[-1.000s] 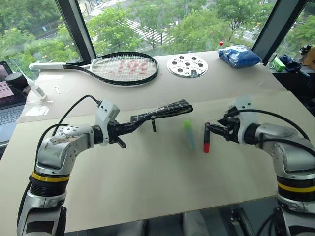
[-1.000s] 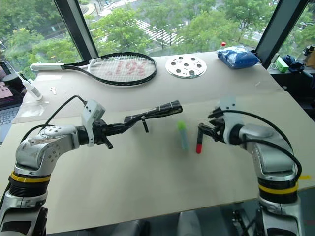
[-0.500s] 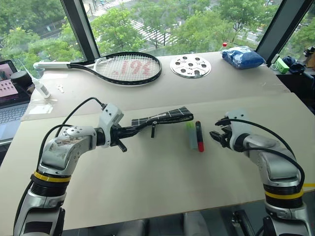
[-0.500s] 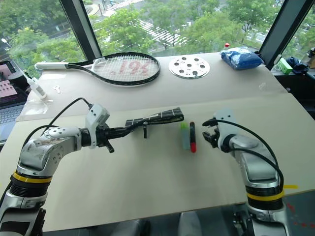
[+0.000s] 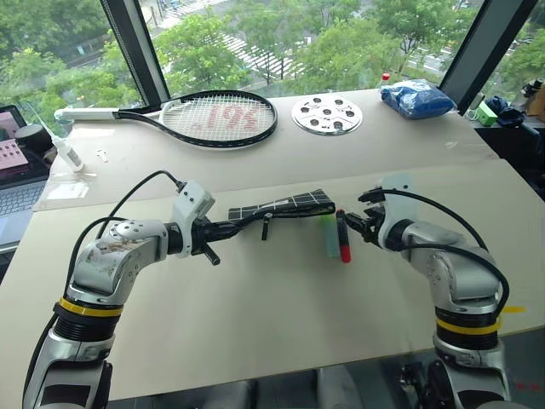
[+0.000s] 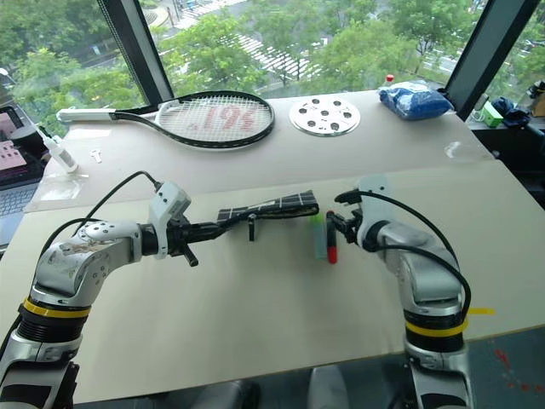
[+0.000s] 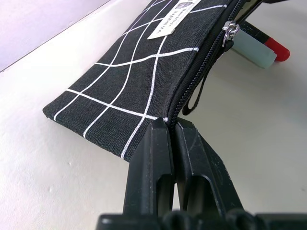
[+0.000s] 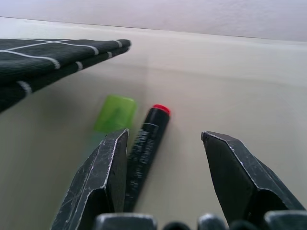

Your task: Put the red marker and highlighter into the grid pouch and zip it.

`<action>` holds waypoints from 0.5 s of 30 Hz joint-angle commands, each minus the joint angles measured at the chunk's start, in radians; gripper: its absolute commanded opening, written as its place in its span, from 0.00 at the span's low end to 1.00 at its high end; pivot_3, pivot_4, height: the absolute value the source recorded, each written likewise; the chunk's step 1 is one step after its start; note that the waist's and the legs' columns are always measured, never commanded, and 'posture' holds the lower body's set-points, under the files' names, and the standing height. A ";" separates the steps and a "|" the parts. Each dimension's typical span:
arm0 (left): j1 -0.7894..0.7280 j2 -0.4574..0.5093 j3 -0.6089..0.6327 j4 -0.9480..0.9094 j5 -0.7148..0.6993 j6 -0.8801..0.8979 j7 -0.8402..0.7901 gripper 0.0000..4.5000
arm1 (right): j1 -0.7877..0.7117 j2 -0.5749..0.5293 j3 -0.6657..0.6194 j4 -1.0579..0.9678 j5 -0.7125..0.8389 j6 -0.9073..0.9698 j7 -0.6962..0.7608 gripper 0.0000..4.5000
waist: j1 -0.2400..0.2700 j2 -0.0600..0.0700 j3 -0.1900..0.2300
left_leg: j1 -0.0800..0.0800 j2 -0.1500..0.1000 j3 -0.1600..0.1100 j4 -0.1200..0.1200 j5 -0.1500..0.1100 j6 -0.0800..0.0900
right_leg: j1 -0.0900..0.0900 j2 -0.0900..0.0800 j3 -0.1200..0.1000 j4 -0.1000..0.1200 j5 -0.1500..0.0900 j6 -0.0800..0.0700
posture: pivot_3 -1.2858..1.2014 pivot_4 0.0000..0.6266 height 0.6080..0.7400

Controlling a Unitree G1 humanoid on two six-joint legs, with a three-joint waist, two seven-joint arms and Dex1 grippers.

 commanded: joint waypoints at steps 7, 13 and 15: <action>-0.004 -0.003 0.013 -0.013 0.002 -0.018 0.007 0.00 | 0.040 -0.010 0.060 -0.037 -0.019 -0.019 -0.042 0.61 | 0.000 0.000 0.000 | 0.000 0.000 0.000 0.000 0.000 0.000 | 0.000 0.000 0.000 0.000 0.000 0.000 | 0.52 0.24 1.00; 0.000 -0.006 0.018 -0.016 0.000 -0.018 0.013 0.00 | 0.070 -0.028 0.094 -0.032 -0.034 -0.038 -0.046 0.61 | -0.001 0.000 0.000 | 0.000 0.000 0.000 0.000 0.000 0.000 | 0.000 0.000 0.000 0.000 0.000 0.000 | 0.52 0.24 1.00; 0.001 -0.006 0.020 -0.017 0.000 -0.019 0.014 0.00 | 0.081 -0.039 0.101 -0.033 -0.039 -0.045 -0.045 0.61 | -0.001 0.000 0.000 | 0.000 0.000 0.000 0.000 0.000 0.000 | 0.000 0.000 0.000 0.000 0.000 0.000 | 0.52 0.24 1.00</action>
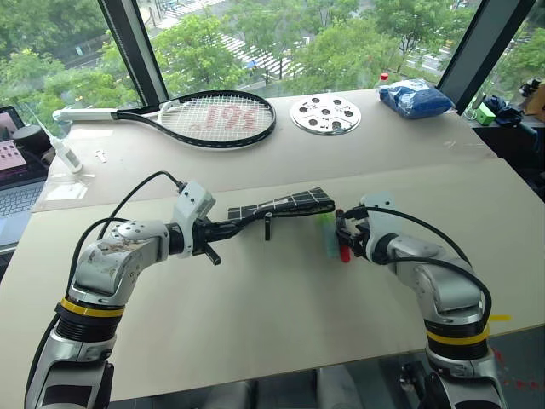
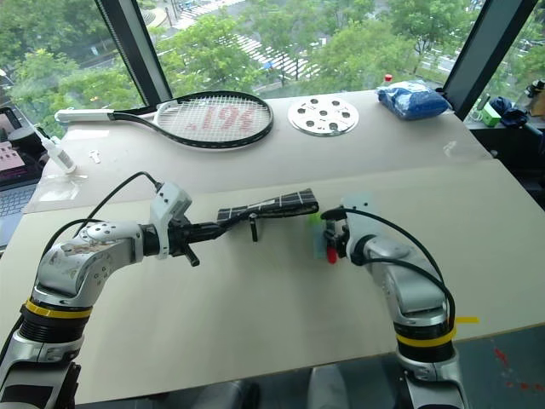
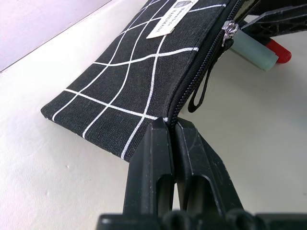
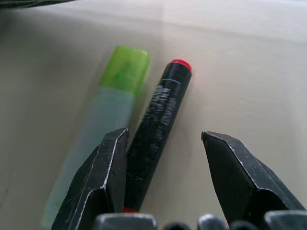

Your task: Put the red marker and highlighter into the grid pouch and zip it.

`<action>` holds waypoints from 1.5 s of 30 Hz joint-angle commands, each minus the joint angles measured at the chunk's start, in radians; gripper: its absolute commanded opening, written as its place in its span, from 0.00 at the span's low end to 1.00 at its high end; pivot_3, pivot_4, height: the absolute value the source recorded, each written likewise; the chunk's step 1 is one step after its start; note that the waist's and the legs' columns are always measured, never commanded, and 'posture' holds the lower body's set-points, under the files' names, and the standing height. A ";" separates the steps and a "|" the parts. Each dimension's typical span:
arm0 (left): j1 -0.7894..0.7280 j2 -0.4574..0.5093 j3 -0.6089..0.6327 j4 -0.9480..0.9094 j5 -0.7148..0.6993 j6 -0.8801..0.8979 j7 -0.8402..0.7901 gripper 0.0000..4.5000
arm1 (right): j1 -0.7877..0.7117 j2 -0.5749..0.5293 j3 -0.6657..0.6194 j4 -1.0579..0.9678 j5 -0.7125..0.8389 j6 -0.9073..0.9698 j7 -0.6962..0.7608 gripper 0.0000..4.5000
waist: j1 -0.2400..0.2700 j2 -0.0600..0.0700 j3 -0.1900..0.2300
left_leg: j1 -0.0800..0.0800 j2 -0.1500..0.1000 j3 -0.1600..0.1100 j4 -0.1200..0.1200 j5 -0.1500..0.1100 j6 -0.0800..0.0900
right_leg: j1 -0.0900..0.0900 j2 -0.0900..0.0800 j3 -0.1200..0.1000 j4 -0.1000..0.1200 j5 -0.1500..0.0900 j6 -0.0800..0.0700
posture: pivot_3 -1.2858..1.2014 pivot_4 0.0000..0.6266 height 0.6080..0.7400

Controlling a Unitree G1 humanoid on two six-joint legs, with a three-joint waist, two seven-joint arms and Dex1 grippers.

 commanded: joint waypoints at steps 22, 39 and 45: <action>-0.014 0.003 0.019 -0.008 0.003 -0.024 0.000 0.00 | 0.064 -0.162 0.063 -0.058 -0.017 -0.104 0.057 0.13 | 0.004 0.000 0.000 | 0.000 0.000 0.000 0.000 0.000 0.000 | 0.001 0.000 0.000 0.000 0.000 0.000 | 0.52 0.24 1.00; -0.082 0.026 -0.001 0.015 0.017 -0.032 -0.029 0.00 | 0.034 -0.607 -0.053 -0.099 0.041 -0.797 0.615 0.13 | 0.003 -0.003 0.002 | 0.001 0.000 0.001 0.000 0.000 0.001 | 0.003 0.000 -0.001 -0.003 0.000 0.001 | 0.52 0.24 1.00; -0.085 0.048 -0.002 0.002 0.020 -0.031 -0.036 0.00 | 0.027 -0.606 0.011 -0.144 0.005 -0.816 0.650 0.13 | 0.002 -0.003 0.002 | 0.001 0.001 0.001 0.000 0.000 0.001 | 0.003 0.000 -0.001 -0.003 0.001 0.001 | 0.52 0.24 1.00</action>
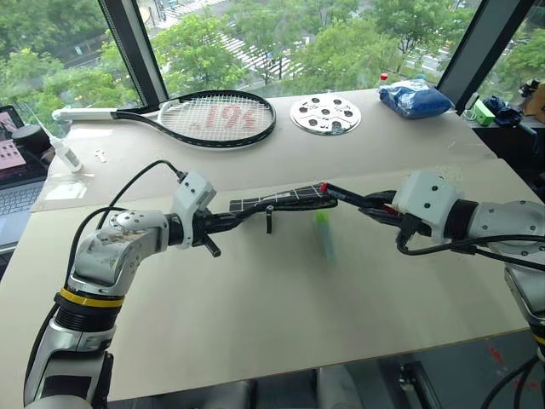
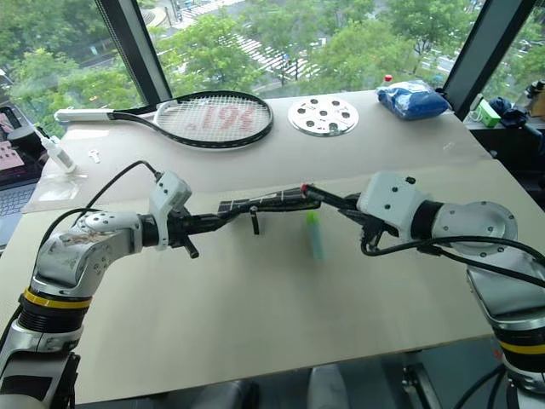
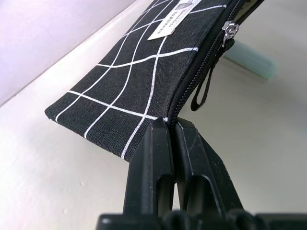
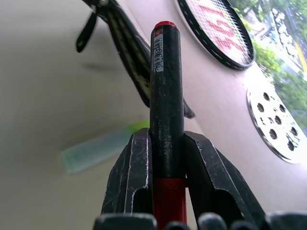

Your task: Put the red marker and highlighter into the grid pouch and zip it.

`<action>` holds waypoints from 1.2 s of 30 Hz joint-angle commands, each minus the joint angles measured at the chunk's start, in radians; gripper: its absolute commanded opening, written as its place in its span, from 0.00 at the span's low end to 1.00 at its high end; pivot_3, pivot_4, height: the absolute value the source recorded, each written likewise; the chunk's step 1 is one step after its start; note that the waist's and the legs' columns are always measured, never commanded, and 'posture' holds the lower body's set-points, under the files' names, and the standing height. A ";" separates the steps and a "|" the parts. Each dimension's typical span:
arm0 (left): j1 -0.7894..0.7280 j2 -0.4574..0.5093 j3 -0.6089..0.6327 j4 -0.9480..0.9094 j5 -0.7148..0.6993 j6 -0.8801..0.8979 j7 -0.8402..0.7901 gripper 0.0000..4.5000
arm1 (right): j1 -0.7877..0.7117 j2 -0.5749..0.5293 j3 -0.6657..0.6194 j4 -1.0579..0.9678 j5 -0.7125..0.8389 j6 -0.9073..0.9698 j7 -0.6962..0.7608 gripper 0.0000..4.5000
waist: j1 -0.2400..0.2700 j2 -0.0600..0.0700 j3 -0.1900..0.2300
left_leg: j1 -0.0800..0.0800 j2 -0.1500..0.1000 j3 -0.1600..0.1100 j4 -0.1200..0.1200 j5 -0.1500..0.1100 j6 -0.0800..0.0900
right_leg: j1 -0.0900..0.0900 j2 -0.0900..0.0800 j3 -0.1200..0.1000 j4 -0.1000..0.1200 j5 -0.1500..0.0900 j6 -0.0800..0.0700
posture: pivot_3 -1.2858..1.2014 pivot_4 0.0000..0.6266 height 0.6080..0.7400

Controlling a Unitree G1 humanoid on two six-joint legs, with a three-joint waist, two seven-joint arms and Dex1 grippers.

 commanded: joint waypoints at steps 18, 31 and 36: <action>0.018 0.009 -0.019 -0.039 0.029 -0.027 -0.010 0.00 | -0.086 0.024 0.176 0.052 -0.300 -0.098 -0.004 0.13 | 0.003 0.000 0.000 | 0.000 0.000 0.000 0.000 0.000 0.000 | -0.001 0.000 0.000 0.000 0.000 0.000 | 0.52 0.24 1.00; 0.014 -0.001 -0.039 -0.034 0.042 -0.039 -0.010 0.00 | -0.118 0.059 0.276 0.117 -0.465 -0.093 -0.013 0.13 | 0.002 0.000 0.000 | 0.000 0.000 0.000 0.000 0.000 0.000 | -0.001 0.000 0.000 0.000 0.000 0.000 | 0.52 0.24 1.00; 0.008 -0.008 -0.041 -0.035 0.043 -0.036 -0.013 0.00 | -0.188 0.134 0.374 0.191 -0.593 -0.078 -0.042 0.13 | 0.000 0.000 0.000 | 0.000 0.000 0.001 0.000 0.000 0.000 | -0.001 0.000 0.000 0.000 0.000 0.000 | 0.52 0.24 1.00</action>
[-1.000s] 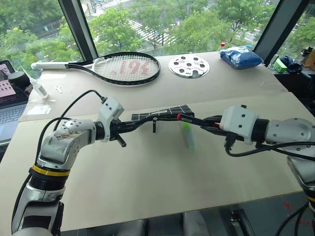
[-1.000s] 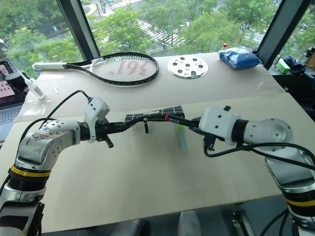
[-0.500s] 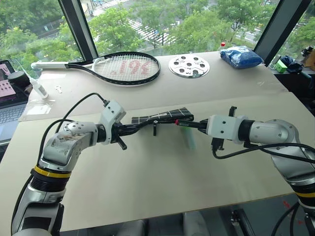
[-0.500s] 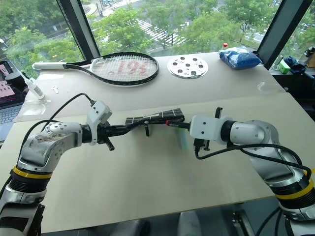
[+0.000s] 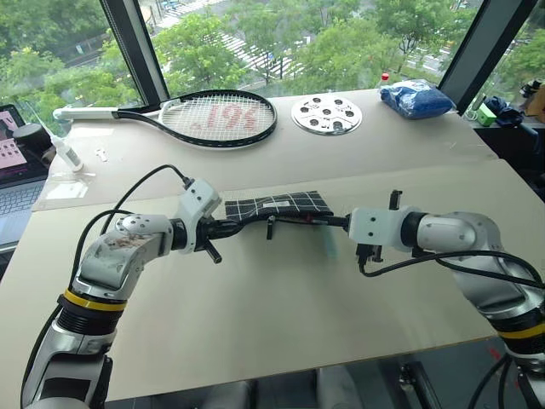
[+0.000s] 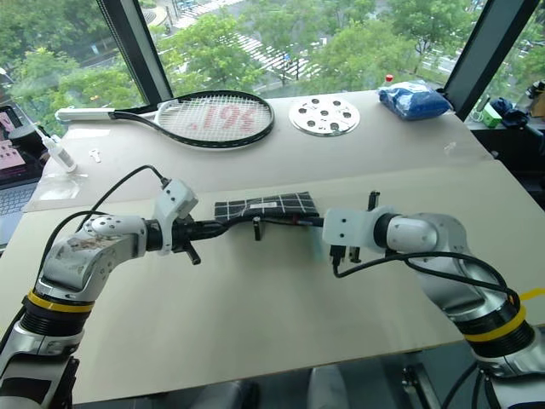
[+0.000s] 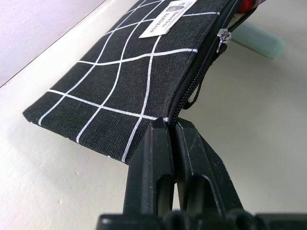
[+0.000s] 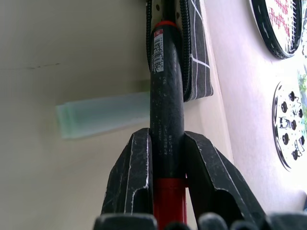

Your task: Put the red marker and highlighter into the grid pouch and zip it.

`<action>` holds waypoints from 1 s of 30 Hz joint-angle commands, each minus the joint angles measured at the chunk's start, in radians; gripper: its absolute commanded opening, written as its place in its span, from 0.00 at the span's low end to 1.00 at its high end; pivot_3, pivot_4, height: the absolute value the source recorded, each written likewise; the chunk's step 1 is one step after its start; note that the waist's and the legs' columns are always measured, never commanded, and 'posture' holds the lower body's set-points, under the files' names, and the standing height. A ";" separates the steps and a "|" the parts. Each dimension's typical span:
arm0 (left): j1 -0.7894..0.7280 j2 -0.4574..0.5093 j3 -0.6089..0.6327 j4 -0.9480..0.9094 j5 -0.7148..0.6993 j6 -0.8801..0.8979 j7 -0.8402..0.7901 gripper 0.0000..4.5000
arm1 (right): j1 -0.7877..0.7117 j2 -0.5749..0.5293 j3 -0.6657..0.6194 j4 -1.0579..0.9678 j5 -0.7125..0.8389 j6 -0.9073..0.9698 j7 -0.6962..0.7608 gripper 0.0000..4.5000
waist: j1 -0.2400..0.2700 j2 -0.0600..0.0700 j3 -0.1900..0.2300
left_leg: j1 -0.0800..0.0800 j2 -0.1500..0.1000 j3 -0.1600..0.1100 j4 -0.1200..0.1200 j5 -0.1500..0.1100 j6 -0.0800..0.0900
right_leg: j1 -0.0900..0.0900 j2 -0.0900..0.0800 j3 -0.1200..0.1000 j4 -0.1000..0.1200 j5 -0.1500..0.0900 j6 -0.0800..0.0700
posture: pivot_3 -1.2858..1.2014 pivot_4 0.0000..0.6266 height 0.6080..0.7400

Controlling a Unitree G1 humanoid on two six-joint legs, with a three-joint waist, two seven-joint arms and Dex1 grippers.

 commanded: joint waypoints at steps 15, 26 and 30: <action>-0.019 -0.017 0.004 -0.023 -0.005 -0.006 -0.009 0.00 | -0.247 0.336 0.143 0.178 -0.276 0.122 -0.126 0.13 | -0.002 0.000 0.000 | -0.001 0.000 0.000 0.001 0.000 0.000 | -0.002 0.000 0.000 0.001 0.000 -0.001 | 0.52 0.24 1.00; -0.030 -0.025 -0.002 -0.015 -0.011 0.006 -0.023 0.00 | -0.248 0.315 0.262 0.280 -0.388 -0.242 -0.230 0.13 | -0.008 0.000 0.000 | -0.001 0.000 0.000 0.001 0.000 0.000 | -0.002 0.000 0.000 0.001 0.000 -0.001 | 0.52 0.24 1.00; -0.034 -0.024 -0.002 -0.016 -0.012 0.012 -0.028 0.00 | -0.241 0.282 0.284 0.391 -0.445 -0.427 -0.351 0.13 | -0.010 0.000 0.000 | -0.001 0.000 0.000 0.000 0.000 0.000 | -0.002 0.000 0.000 0.001 0.000 -0.001 | 0.52 0.24 1.00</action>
